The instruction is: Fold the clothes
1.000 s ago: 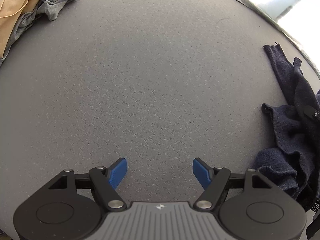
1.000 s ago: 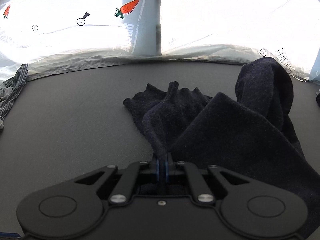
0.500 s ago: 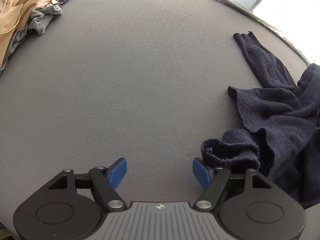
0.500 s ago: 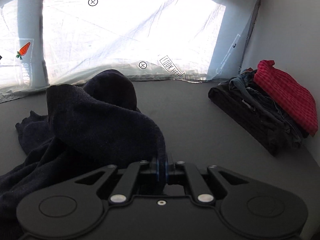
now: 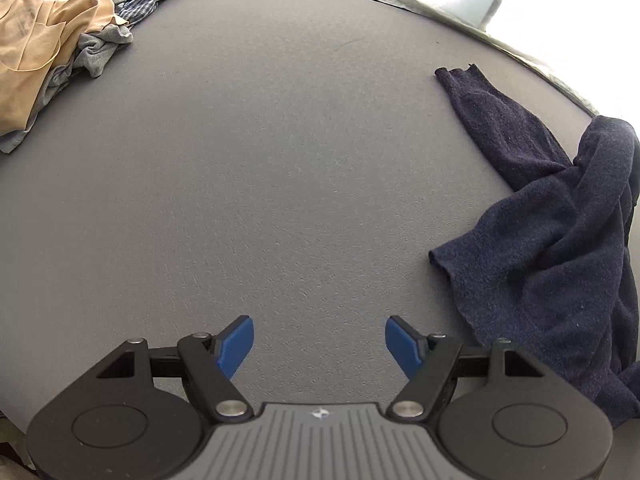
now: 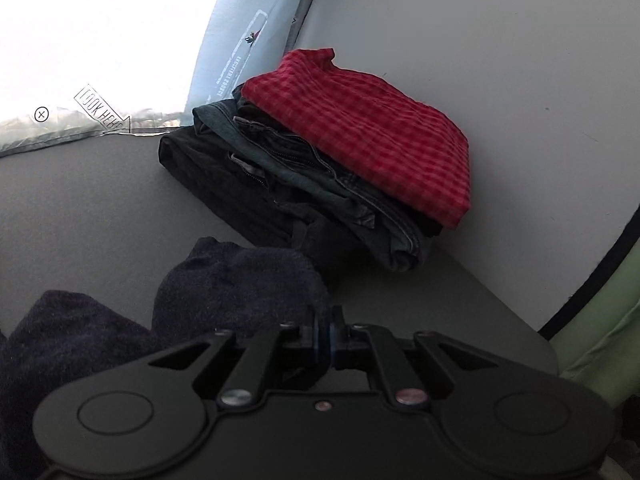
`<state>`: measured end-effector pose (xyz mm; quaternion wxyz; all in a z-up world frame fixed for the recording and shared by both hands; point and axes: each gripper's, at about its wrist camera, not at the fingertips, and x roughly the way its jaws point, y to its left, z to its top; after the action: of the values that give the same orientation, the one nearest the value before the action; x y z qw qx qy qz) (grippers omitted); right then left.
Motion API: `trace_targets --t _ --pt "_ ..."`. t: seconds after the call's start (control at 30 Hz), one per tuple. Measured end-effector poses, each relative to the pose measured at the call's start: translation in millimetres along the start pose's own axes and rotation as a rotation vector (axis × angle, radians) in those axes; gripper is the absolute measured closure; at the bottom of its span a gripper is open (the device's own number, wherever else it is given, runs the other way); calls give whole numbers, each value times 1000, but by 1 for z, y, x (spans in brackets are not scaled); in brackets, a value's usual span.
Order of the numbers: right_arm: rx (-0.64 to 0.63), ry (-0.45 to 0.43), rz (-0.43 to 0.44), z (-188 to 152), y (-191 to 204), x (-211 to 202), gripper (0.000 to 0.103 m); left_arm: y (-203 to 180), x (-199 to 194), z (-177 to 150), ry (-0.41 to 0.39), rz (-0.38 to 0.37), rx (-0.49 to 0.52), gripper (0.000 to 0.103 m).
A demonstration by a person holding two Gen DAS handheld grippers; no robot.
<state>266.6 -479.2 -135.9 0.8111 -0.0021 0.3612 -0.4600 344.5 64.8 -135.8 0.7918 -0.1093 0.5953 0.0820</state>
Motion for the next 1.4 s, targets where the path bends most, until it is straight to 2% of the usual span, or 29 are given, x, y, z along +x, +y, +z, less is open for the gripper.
trace_targets --t 0.07,0.2,0.3,0.33,0.53,0.63,0.7,0.8,0.83,0.87,0.9,0.93,0.97,1.0,1.03,1.13,1.2,1.27,1.4 --pt "-2 43 -22 10 -7 23 98 -5 3 0 1 8 -15 29" --pt "36 98 62 22 -12 36 93 -23 14 16 3 -16 -41 30" --pt "69 42 115 35 -3 20 70 -41 22 40 -25 -46 -33 29" --pt "85 29 139 41 1 17 65 -48 25 50 -38 -55 -27 29" --pt "91 9 302 64 51 31 62 -97 51 111 -105 -105 29 30" --pt "118 54 325 63 69 44 62 -117 67 137 -105 -119 45 30" --pt "157 97 342 58 76 50 62 -128 76 148 -103 -126 59 30" --pt "148 125 340 50 84 55 62 -144 92 158 -99 -115 93 30" --pt "139 132 336 47 86 56 62 -148 97 159 -102 -106 99 31" --pt "139 144 334 45 88 58 62 -152 102 159 -108 -95 104 37" --pt "145 157 333 43 88 60 62 -156 106 159 -119 -81 109 48" --pt "153 168 333 41 88 61 62 -160 107 156 -141 -64 120 50" --pt "156 173 331 40 88 63 62 -164 107 154 -170 -56 140 65" --pt "157 177 329 39 89 64 62 -168 106 150 -209 -41 174 86" --pt "150 175 326 38 90 64 62 -170 104 148 -241 -30 195 93" --pt "125 157 313 40 92 61 63 -162 94 145 -291 -45 143 94" --pt "130 143 316 43 89 57 63 -147 72 149 -365 -24 86 94" --pt "135 128 314 46 85 53 63 -129 47 157 -456 35 47 94" --pt "138 106 307 49 75 47 63 -66 -12 187 -657 221 -55 94"
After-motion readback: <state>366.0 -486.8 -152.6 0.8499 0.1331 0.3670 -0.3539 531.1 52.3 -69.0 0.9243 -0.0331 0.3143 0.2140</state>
